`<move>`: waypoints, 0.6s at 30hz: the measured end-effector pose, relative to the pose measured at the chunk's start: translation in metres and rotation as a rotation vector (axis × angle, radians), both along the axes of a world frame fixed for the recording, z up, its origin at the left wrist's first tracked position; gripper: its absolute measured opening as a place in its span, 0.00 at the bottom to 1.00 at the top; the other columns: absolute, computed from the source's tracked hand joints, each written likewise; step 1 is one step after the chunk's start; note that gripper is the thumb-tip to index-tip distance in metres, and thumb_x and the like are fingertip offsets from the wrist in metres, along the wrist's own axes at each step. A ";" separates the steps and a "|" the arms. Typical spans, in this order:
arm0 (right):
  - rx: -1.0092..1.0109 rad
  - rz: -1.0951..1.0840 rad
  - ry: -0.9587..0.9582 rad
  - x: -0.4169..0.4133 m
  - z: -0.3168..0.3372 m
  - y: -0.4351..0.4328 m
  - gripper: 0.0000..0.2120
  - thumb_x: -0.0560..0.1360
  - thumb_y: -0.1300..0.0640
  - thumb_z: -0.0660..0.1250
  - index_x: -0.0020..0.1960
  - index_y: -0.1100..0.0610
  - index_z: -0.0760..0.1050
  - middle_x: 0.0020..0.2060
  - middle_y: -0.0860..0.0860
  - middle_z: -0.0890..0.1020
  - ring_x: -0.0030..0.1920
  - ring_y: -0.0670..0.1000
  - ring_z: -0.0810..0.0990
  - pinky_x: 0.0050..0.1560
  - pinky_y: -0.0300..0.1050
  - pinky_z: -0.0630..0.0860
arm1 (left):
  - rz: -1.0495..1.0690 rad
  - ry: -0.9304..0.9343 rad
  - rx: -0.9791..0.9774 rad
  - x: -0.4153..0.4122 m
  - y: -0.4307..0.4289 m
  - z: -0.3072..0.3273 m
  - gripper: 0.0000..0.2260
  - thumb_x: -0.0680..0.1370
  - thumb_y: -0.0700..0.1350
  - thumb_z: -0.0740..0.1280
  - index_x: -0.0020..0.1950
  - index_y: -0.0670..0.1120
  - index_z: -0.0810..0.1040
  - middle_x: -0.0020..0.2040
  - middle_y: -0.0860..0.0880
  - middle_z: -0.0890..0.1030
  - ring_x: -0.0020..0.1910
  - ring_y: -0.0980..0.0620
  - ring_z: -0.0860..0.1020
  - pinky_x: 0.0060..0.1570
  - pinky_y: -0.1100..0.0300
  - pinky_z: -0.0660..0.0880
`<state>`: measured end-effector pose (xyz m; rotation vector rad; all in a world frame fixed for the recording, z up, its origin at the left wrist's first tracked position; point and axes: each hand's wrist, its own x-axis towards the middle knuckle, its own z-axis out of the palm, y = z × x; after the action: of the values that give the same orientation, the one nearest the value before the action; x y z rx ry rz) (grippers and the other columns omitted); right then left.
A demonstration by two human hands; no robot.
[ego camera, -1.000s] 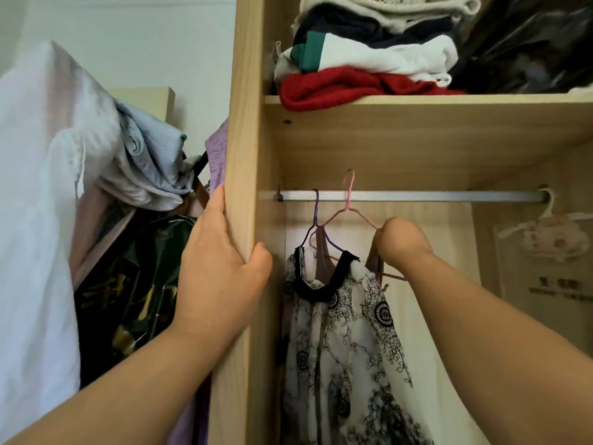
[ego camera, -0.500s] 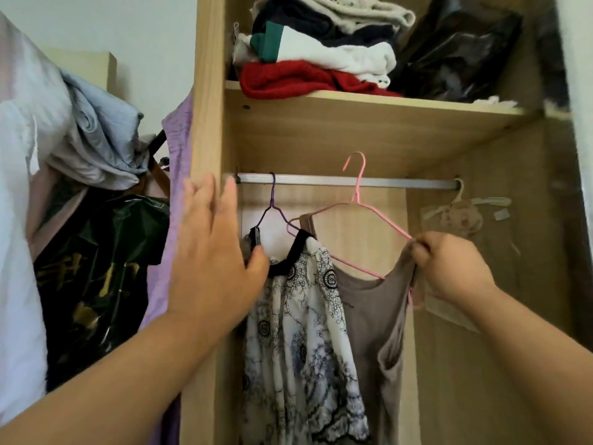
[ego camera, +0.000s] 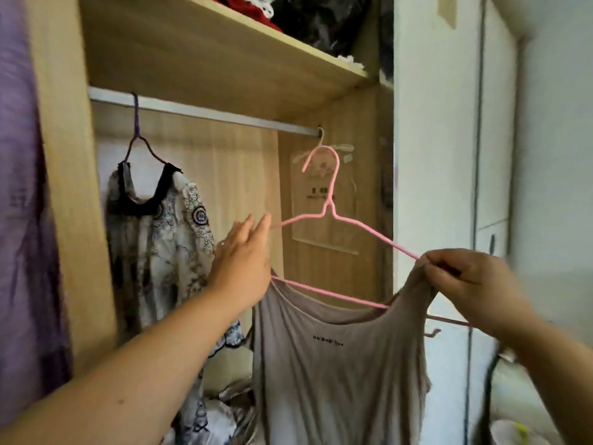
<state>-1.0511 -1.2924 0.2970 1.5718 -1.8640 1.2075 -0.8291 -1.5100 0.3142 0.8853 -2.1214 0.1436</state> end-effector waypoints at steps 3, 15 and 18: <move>0.016 -0.055 -0.071 0.026 -0.027 0.051 0.14 0.73 0.61 0.67 0.39 0.41 0.80 0.32 0.39 0.81 0.33 0.40 0.79 0.33 0.32 0.72 | -0.004 -0.071 0.028 -0.006 -0.008 -0.024 0.30 0.77 0.38 0.57 0.78 0.50 0.50 0.73 0.43 0.63 0.71 0.42 0.62 0.66 0.45 0.65; 0.161 -0.638 -0.436 0.222 -0.171 0.193 0.14 0.74 0.57 0.66 0.37 0.38 0.79 0.34 0.44 0.82 0.37 0.43 0.79 0.41 0.41 0.74 | -0.675 -0.116 0.331 0.024 0.061 -0.180 0.15 0.75 0.45 0.55 0.53 0.56 0.79 0.44 0.52 0.74 0.43 0.45 0.76 0.48 0.50 0.75; 0.138 -0.755 -0.553 0.291 -0.206 0.233 0.12 0.74 0.59 0.66 0.39 0.44 0.79 0.34 0.45 0.82 0.38 0.45 0.78 0.41 0.39 0.73 | -0.900 -0.224 0.326 0.043 0.093 -0.213 0.13 0.77 0.39 0.60 0.55 0.52 0.79 0.47 0.48 0.78 0.46 0.44 0.77 0.49 0.46 0.75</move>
<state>-0.7602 -1.0597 0.0911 0.4587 -2.5782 1.2112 -0.7866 -1.4170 0.1016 0.0096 -2.5918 -0.6018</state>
